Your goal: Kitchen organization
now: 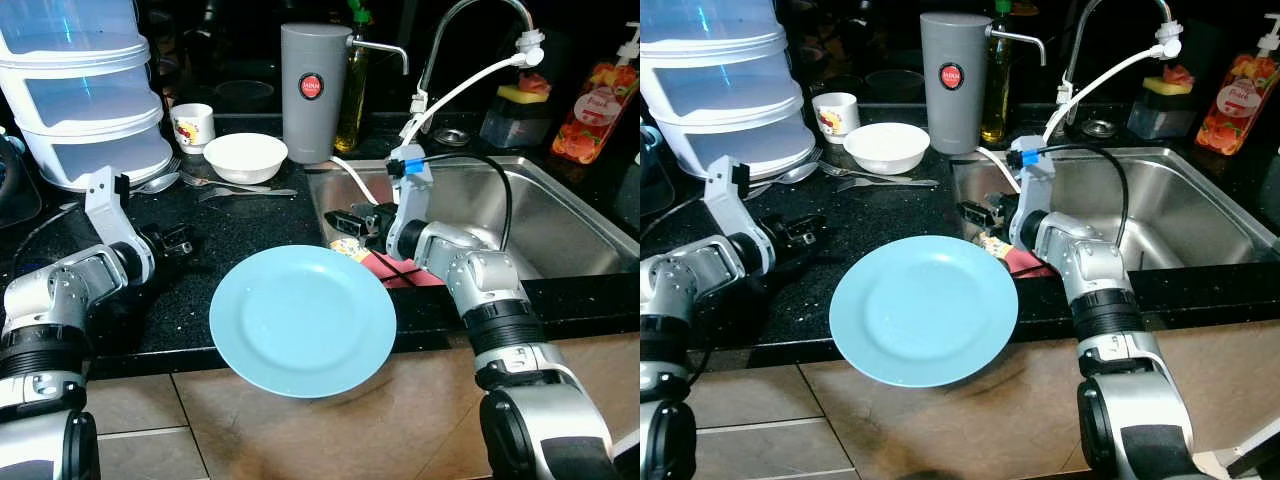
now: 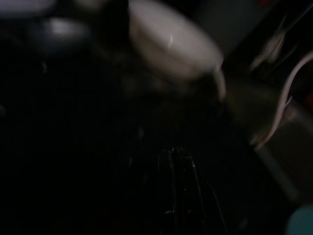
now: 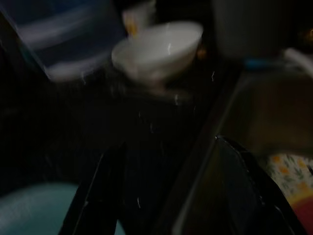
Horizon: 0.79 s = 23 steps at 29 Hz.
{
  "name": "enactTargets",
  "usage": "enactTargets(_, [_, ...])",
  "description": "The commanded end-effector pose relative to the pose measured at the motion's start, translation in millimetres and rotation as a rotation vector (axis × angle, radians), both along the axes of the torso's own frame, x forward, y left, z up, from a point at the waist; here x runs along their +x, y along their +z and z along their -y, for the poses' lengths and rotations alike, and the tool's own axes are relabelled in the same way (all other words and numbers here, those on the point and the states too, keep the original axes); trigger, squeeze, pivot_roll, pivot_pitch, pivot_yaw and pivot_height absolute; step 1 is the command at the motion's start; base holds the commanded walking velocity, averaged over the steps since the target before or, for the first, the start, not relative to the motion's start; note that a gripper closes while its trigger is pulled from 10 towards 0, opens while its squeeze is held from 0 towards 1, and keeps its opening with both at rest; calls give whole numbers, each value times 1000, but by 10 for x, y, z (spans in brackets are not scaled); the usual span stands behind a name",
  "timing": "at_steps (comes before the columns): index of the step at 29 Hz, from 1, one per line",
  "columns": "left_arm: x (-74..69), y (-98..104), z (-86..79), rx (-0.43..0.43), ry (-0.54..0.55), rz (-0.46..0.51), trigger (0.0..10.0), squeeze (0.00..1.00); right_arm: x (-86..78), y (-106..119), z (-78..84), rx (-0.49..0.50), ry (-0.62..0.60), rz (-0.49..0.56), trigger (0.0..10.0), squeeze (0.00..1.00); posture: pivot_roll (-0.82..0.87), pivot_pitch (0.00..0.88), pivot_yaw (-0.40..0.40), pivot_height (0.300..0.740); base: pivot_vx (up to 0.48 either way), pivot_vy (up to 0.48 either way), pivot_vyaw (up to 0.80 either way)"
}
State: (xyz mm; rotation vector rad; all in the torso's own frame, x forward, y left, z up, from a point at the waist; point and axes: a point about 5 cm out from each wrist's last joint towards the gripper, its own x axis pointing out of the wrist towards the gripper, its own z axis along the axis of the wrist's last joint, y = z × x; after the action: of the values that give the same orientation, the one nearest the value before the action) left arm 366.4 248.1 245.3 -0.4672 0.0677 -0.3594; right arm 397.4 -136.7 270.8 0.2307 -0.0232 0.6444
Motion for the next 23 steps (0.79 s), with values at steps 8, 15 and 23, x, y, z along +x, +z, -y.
enactTargets(8, [-297,414,326,-86,-360,335,10000,0,-150,195,39,31,193,82,10000,0,112,88,-31,740,0,0,0])
enactTargets(15, [-826,381,720,-32,-888,339,10000,0,-418,149,-126,-20,506,121,10000,0,113,95,-33,740,0,0,0])
enactTargets(23, [-948,-103,858,424,-1004,69,10000,0,-550,40,-211,-137,638,115,10000,0,115,98,-36,740,0,0,0])
